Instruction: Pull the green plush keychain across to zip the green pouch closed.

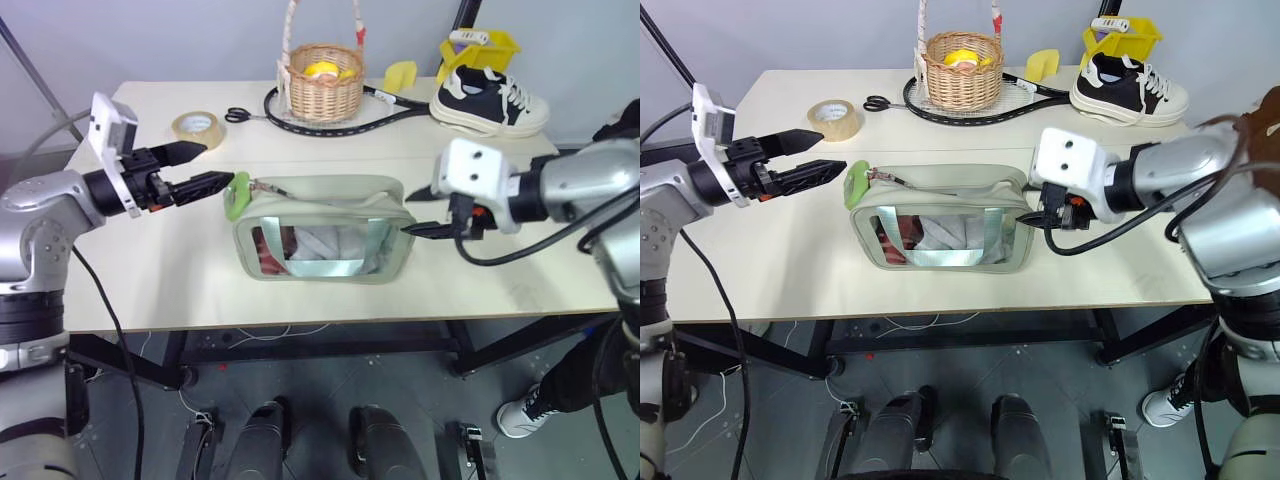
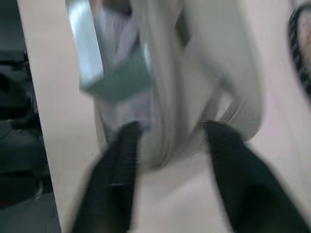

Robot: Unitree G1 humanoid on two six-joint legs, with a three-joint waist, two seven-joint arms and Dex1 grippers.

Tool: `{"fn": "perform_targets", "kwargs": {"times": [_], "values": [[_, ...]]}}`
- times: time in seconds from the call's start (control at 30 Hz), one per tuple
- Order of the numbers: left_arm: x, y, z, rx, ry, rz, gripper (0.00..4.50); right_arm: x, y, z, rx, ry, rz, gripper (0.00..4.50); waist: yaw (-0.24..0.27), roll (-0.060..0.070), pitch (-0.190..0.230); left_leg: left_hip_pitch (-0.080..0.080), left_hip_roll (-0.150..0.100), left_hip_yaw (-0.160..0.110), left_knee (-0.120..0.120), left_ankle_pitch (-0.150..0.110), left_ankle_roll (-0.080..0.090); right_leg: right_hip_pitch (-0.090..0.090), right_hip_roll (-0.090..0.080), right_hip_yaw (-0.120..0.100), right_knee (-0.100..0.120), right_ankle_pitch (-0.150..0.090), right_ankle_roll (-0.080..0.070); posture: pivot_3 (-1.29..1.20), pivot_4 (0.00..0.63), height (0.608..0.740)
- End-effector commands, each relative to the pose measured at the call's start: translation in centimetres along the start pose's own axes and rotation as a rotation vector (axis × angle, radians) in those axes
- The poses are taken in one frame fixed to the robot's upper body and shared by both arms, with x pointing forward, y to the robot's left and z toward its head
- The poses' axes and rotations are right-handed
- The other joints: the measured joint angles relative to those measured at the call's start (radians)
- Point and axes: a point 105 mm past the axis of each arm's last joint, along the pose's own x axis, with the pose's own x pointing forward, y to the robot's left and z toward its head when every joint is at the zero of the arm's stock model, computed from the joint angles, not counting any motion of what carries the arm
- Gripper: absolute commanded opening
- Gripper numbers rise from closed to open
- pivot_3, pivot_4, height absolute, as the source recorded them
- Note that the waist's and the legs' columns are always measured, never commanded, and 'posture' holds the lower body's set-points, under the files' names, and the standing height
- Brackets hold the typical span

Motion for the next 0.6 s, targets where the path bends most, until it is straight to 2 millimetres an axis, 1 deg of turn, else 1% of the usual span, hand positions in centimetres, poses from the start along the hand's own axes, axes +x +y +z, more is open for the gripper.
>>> {"fn": "perform_targets", "kwargs": {"times": [0.03, 0.17, 0.23, 0.4, 0.5, 0.6], "values": [[-1.0, -0.3, 0.2, 0.036, 0.026, -0.022, 4.5, -0.4, -1.0, 0.6, -0.042, -0.022, -0.061, 0.03, 0.001, 0.0, 0.0, 0.0, 0.0, 0.0, 0.0, 0.0, 0.0, 0.0, 0.0, 0.0, 0.0, 0.0, 0.0, 0.0, 0.15, 0.724], [-1.5, -1.0, -1.0, 0.061, 0.098, -0.073, 4.5, -0.3, -1.0, 0.7, -0.034, -0.03, -0.062, 0.03, 0.002, 0.0, 0.0, 0.0, 0.0, 0.0, 0.0, 0.0, 0.0, 0.0, 0.0, 0.0, 0.0, 0.0, 0.0, 0.0, 0.15, 0.724], [-1.5, -1.5, -1.7, 0.074, 0.127, -0.104, 4.5, -0.4, -1.0, 0.6, -0.024, -0.033, -0.065, 0.03, 0.003, 0.0, 0.0, 0.0, 0.0, 0.0, 0.0, 0.0, 0.0, 0.0, -0.002, 0.0, -0.001, 0.0, -0.001, 0.0, 0.15, 0.724], [0.4, -2.0, -2.6, 0.096, 0.128, -0.16, 4.5, -0.5, -1.0, 0.5, -0.022, -0.027, -0.071, 0.03, 0.006, 0.0, 0.0, 0.0, 0.001, 0.0, 0.0, -0.001, -0.001, 0.0, -0.005, -0.001, -0.001, 0.0, -0.001, 0.0, 0.15, 0.724], [1.2, -1.7, -2.8, 0.1, 0.116, -0.155, 4.5, -0.5, -0.9, 0.6, -0.021, -0.03, -0.069, 0.03, 0.005, 0.0, 0.0, -0.001, 0.001, 0.001, 0.0, 0.0, 0.0, 0.001, -0.005, 0.0, -0.002, 0.0, -0.001, 0.0, 0.15, 0.724], [1.5, -1.1, -2.7, 0.106, 0.106, -0.14, 4.5, -0.6, -0.9, 0.7, -0.022, -0.029, -0.069, 0.03, 0.004, 0.0, 0.0, -0.001, 0.001, 0.003, 0.0, 0.0, 0.001, 0.0, -0.004, 0.0, -0.002, 0.0, -0.001, 0.0, 0.15, 0.724]]}}
